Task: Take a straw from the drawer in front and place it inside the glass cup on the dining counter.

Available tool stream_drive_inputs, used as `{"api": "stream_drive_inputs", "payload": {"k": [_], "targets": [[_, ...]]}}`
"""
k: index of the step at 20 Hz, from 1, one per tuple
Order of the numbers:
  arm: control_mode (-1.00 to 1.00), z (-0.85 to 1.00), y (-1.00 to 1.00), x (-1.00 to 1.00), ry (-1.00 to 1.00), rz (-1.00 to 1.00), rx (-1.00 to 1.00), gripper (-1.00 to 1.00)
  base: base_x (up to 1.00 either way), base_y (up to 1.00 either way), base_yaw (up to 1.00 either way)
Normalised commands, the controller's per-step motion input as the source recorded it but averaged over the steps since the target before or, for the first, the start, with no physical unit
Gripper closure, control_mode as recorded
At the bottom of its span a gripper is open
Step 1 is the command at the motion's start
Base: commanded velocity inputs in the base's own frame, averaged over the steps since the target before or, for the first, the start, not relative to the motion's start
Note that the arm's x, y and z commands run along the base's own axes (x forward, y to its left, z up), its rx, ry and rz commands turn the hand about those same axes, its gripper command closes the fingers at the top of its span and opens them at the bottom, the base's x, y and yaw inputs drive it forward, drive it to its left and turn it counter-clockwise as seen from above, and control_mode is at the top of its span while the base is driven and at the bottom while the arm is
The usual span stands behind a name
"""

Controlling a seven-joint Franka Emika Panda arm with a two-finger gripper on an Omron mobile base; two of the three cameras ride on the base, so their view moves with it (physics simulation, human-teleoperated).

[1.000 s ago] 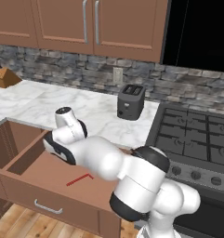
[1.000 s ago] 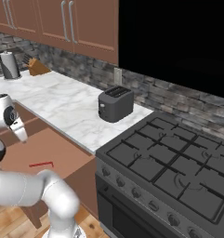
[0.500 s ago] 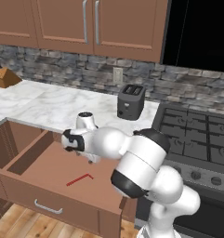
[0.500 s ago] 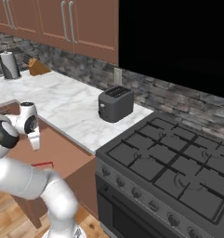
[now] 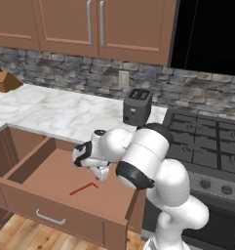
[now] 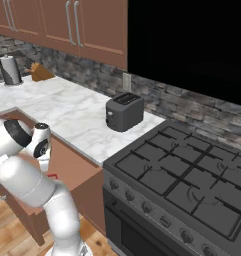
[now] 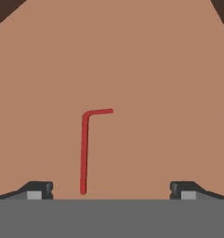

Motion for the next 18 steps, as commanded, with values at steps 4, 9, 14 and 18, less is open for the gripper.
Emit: {"api": "stream_drive_inputs", "payload": {"k": [4, 9, 14, 18], "targets": [[-1.0, -0.23, 0.0, 0.23, 0.0, -0.12, 0.0, -1.0, 0.0, 0.0, 0.0], [-1.0, -0.15, 0.0, 0.27, 0.0, -0.03, 0.0, -1.0, 0.0, 0.0, 0.0], [-1.0, -0.12, 0.0, 0.19, 0.03, 0.0, 0.0, -1.0, 0.0, 0.0, 0.0], [-1.0, -0.22, 0.0, 0.04, 0.14, 0.0, 0.0, -1.0, 0.0, 0.0, 0.0]]}}
